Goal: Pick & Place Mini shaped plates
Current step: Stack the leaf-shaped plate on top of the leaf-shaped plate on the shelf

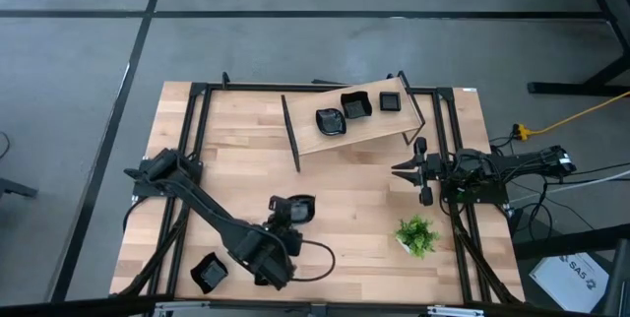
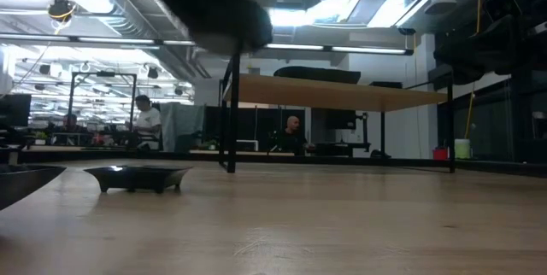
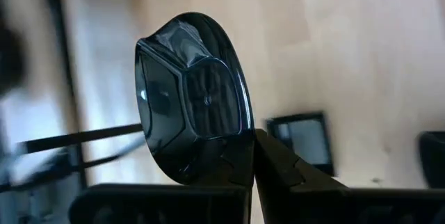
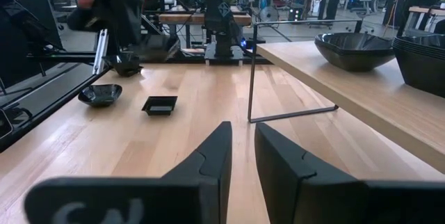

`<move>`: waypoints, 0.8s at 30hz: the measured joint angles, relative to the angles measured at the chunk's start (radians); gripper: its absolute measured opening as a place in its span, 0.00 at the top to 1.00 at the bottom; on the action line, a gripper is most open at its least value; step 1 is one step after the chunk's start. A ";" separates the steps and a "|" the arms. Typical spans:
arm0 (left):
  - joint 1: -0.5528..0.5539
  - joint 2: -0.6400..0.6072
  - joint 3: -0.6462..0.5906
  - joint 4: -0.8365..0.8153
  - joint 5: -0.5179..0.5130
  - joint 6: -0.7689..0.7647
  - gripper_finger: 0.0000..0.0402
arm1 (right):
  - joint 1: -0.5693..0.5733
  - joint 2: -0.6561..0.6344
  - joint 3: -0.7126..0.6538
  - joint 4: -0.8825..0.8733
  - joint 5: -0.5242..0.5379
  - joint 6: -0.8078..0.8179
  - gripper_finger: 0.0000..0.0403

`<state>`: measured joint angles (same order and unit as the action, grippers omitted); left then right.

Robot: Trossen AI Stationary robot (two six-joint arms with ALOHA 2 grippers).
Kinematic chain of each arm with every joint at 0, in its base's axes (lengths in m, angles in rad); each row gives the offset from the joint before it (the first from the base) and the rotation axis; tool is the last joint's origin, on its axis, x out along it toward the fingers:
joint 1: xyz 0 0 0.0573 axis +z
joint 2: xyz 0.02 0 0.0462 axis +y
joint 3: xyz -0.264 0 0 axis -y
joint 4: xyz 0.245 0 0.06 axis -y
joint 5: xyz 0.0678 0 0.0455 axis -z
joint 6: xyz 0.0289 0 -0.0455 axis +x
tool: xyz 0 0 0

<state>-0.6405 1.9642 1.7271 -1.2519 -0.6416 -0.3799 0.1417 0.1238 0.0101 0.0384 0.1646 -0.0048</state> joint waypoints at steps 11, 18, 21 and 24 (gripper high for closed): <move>0.064 -0.118 0.000 0.025 -0.128 0.147 1.00 | 0.000 0.000 0.000 0.000 0.000 0.000 0.84; 0.153 -0.136 0.000 0.049 -0.125 0.296 1.00 | 0.000 0.000 0.000 0.000 0.000 0.000 0.84; 0.197 -0.139 0.000 0.048 -0.102 0.365 1.00 | 0.000 0.000 0.000 0.000 0.000 0.000 0.84; 0.239 -0.140 0.000 0.051 -0.093 0.420 1.00 | 0.000 0.000 0.000 0.000 0.000 0.000 0.84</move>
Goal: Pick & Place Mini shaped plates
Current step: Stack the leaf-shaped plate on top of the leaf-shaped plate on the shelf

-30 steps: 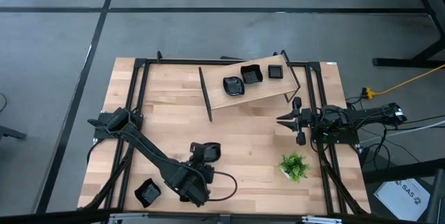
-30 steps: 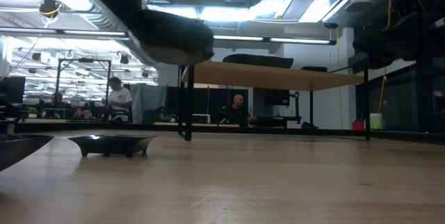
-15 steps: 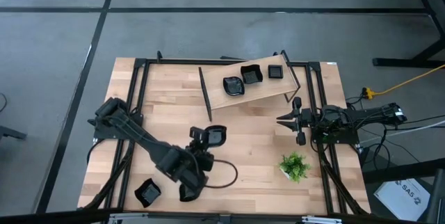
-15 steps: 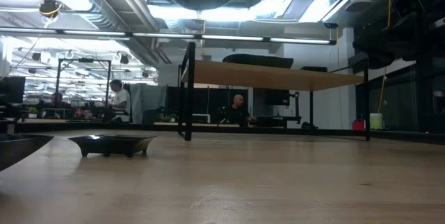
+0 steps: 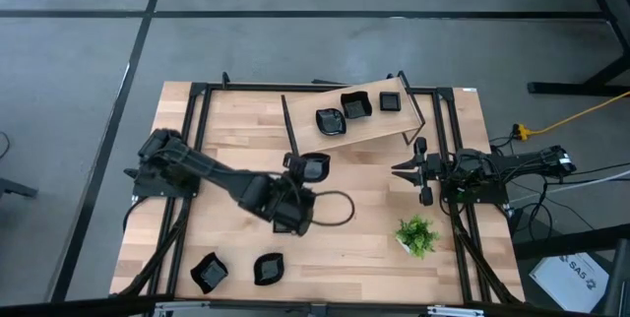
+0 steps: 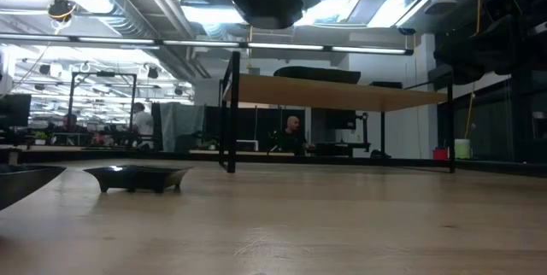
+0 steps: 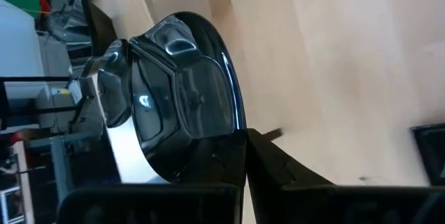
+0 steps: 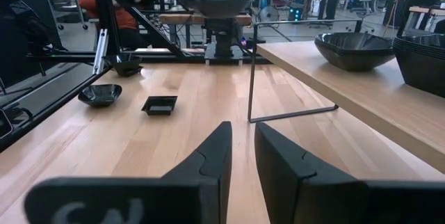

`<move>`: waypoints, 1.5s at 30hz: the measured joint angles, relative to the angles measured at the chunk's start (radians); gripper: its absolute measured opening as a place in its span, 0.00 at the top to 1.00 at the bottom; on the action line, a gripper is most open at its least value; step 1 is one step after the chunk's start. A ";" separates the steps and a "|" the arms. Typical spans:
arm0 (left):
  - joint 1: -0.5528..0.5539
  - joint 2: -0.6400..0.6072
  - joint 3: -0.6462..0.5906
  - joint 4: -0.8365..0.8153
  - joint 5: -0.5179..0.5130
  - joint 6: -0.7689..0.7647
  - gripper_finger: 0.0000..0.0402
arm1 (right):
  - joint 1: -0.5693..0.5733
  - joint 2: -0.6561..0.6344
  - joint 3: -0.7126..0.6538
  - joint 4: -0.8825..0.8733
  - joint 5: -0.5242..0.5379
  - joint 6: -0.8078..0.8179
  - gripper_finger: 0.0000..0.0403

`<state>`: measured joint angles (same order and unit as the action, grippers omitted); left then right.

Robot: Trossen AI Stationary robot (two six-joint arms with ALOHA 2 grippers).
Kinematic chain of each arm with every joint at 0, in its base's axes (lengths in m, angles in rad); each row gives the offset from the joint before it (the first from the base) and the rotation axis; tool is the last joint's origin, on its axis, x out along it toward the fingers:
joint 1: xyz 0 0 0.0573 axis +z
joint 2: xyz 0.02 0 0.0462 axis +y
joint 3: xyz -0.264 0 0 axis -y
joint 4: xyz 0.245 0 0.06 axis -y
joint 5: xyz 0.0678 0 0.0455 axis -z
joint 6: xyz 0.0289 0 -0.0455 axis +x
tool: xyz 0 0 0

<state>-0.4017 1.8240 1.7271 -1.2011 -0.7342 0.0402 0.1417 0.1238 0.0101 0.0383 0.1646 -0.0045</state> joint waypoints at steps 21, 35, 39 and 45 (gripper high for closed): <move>0.304 -0.043 0.000 0.078 0.172 -0.190 1.00 | 0.000 0.000 0.000 0.000 0.000 0.000 0.84; 0.362 -0.043 0.000 0.083 0.150 0.447 1.00 | 0.000 0.000 0.000 0.000 0.000 0.000 0.84; 0.394 -0.043 0.000 0.099 0.150 0.577 0.99 | 0.000 0.000 0.000 0.000 0.000 0.000 0.84; 0.418 -0.043 0.000 0.139 0.181 0.832 0.99 | 0.000 0.000 0.000 0.000 0.000 0.000 0.84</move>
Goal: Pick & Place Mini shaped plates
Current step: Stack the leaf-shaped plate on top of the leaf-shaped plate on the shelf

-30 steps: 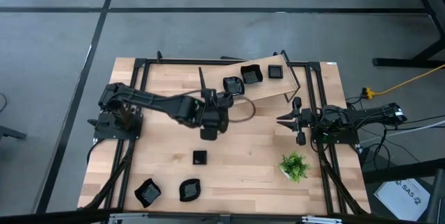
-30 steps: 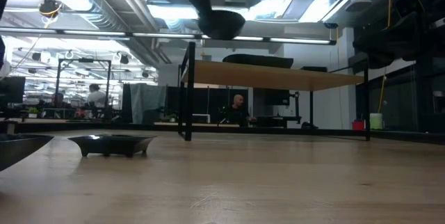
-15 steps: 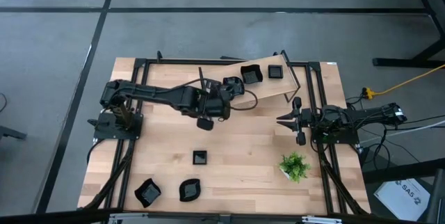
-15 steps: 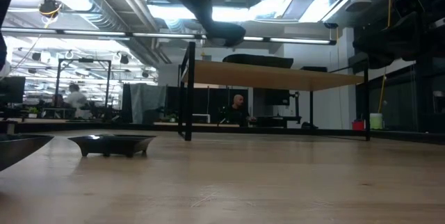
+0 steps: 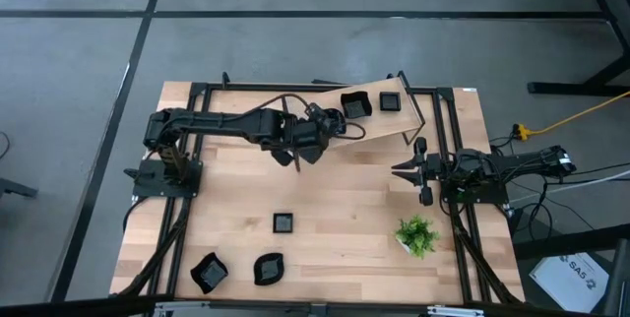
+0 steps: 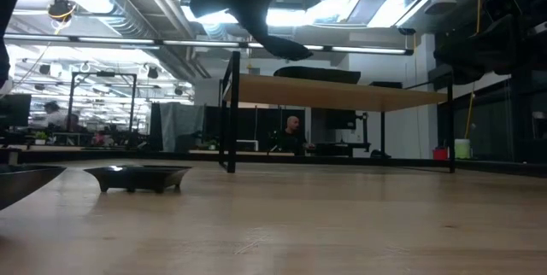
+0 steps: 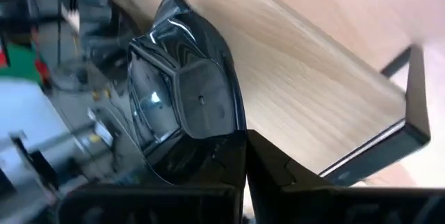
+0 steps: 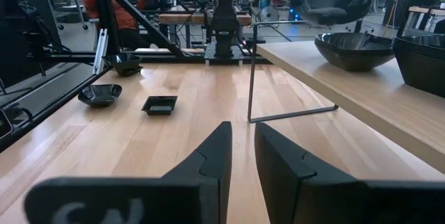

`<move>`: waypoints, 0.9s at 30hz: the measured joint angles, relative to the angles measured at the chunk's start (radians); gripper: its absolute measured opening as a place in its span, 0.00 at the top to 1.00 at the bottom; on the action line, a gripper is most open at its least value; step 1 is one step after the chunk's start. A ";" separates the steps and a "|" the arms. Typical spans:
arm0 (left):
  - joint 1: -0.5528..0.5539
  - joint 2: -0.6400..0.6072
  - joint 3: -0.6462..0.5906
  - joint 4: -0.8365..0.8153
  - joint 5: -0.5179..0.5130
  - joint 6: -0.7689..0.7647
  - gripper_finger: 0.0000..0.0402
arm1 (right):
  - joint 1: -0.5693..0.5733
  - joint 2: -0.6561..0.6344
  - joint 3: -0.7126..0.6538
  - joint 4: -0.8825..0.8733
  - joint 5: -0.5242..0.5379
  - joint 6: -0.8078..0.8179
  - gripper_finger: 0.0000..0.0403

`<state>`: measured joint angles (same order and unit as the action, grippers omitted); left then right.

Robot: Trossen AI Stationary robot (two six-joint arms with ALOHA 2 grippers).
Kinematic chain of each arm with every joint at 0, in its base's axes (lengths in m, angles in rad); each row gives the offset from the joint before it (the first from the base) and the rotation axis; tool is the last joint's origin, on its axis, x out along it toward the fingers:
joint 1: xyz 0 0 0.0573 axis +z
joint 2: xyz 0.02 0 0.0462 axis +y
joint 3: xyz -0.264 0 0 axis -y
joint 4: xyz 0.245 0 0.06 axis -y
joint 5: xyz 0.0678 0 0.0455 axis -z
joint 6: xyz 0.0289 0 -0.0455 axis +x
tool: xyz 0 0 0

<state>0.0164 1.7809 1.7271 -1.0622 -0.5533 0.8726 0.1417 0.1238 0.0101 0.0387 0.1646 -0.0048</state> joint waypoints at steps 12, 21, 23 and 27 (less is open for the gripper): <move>0.090 0.000 0.000 0.036 0.021 0.293 0.99 | 0.000 0.000 0.000 0.000 0.000 0.000 0.84; 0.110 0.000 0.000 0.118 0.076 0.406 0.99 | 0.000 0.000 0.000 0.000 0.000 0.000 0.84; 0.111 0.000 0.000 0.114 0.102 0.407 0.99 | 0.000 0.000 0.000 0.000 0.000 0.000 0.84; 0.111 0.000 0.000 0.113 0.108 0.408 0.99 | 0.000 0.000 0.000 0.000 0.000 0.000 0.84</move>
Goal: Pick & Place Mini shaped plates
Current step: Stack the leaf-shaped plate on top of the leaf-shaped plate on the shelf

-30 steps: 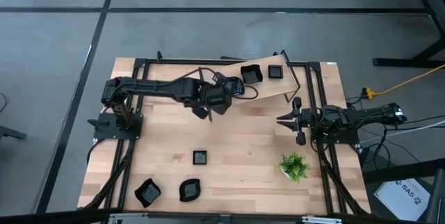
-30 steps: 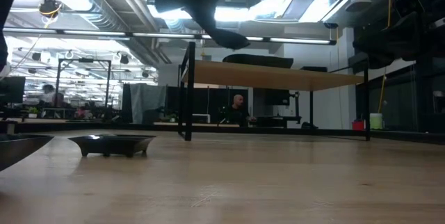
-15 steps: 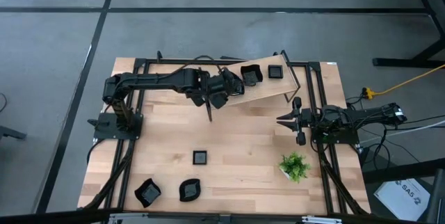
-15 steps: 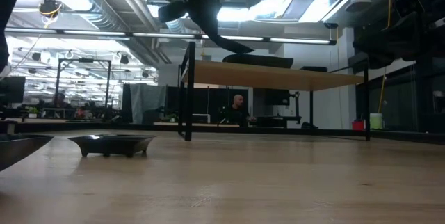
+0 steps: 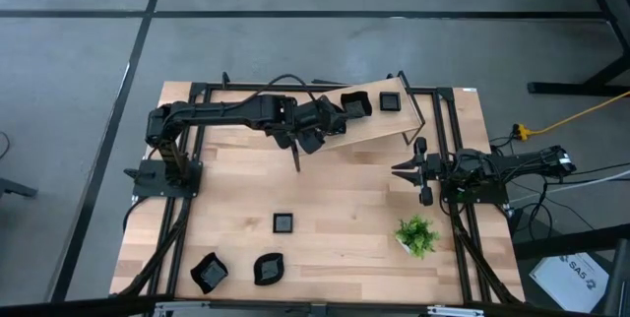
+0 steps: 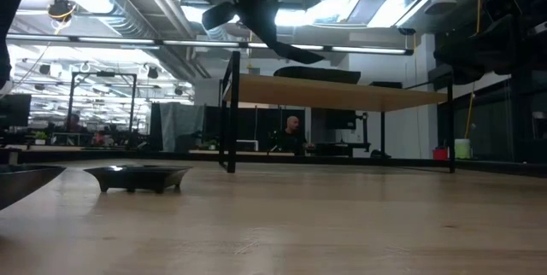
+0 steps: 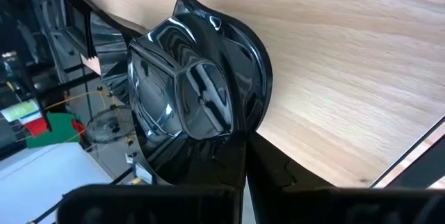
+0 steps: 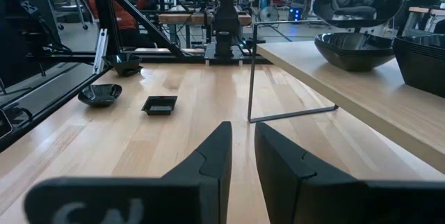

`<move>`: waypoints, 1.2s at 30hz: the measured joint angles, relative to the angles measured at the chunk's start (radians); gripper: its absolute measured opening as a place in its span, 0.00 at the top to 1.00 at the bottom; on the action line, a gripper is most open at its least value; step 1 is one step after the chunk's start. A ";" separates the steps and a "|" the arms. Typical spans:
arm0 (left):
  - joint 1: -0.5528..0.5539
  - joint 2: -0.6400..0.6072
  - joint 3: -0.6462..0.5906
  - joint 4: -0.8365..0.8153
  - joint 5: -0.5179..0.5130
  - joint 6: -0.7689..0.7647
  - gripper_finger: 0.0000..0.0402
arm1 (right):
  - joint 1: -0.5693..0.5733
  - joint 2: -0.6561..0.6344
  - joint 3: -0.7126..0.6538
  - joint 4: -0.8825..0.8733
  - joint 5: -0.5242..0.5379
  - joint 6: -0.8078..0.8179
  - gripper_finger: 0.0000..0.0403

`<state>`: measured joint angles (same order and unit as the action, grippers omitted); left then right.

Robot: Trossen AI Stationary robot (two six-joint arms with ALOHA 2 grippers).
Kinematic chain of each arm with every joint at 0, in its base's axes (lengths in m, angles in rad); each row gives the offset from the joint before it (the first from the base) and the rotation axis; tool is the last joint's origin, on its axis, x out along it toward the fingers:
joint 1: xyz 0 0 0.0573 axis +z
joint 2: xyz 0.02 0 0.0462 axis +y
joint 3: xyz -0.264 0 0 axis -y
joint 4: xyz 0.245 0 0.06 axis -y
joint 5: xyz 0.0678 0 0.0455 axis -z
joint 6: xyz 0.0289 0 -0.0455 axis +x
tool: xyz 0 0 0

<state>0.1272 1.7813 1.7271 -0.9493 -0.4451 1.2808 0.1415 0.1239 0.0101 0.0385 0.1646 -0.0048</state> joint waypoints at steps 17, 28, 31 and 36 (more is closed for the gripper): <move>0.032 0.000 0.000 -0.003 0.024 -0.002 0.99 | 0.000 0.000 0.000 0.000 0.000 0.000 0.84; 0.033 0.002 -0.021 0.003 0.051 -0.027 0.98 | 0.000 0.000 0.000 0.000 0.000 0.000 0.84; 0.032 0.002 -0.032 0.012 0.037 -0.022 0.93 | 0.000 0.000 0.000 0.000 0.000 0.000 0.84; 0.032 0.002 -0.036 0.025 0.024 -0.021 0.81 | 0.000 0.000 0.000 0.000 0.000 0.000 0.84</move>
<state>0.1589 1.7836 1.6909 -0.9242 -0.4216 1.2598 0.1413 0.1238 0.0101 0.0383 0.1646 -0.0048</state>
